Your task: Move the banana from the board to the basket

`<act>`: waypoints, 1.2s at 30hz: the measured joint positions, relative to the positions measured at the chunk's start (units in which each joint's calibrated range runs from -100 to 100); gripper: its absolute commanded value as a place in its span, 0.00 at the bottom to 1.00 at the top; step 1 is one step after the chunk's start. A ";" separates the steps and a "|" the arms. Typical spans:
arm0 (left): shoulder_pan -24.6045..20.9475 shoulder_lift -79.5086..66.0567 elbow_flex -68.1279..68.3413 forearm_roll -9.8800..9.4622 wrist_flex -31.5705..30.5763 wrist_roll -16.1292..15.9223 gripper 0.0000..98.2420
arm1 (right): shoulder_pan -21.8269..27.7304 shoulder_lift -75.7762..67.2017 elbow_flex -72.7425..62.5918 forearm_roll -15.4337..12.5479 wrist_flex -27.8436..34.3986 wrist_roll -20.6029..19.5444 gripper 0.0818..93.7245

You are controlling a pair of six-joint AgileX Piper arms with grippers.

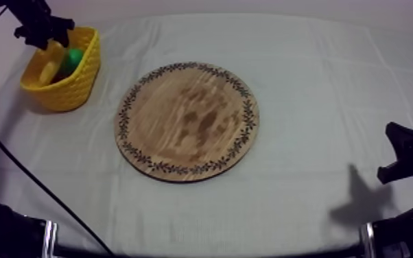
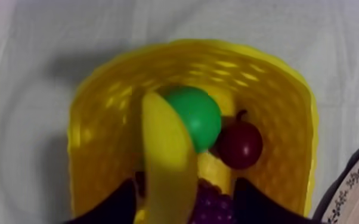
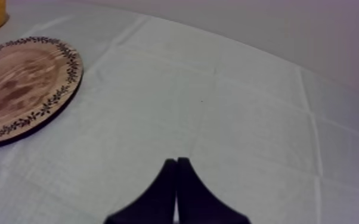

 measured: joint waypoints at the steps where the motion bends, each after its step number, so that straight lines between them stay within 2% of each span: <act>1: 0.09 -0.06 0.08 0.05 0.20 -0.11 0.77 | 0.00 0.00 0.00 0.00 0.00 0.00 0.00; 6: 0.48 -0.42 0.32 0.16 0.80 -0.08 0.78 | 0.00 0.00 0.00 0.00 0.00 0.00 0.00; 10: 0.54 -0.78 0.25 0.28 0.88 -0.03 0.74 | 0.00 0.00 0.00 0.00 0.00 0.00 0.00; 19: 0.15 -5.04 -0.27 1.23 0.02 -0.62 0.52 | 0.00 0.00 0.00 0.00 0.07 0.00 0.00; 30: 0.29 -15.81 4.59 3.58 -0.06 -4.37 0.20 | 0.00 0.00 0.00 0.00 0.07 0.00 0.00; 36: 1.05 -23.91 10.01 4.17 0.28 -6.20 0.10 | 0.00 0.00 0.00 0.00 0.07 0.00 0.00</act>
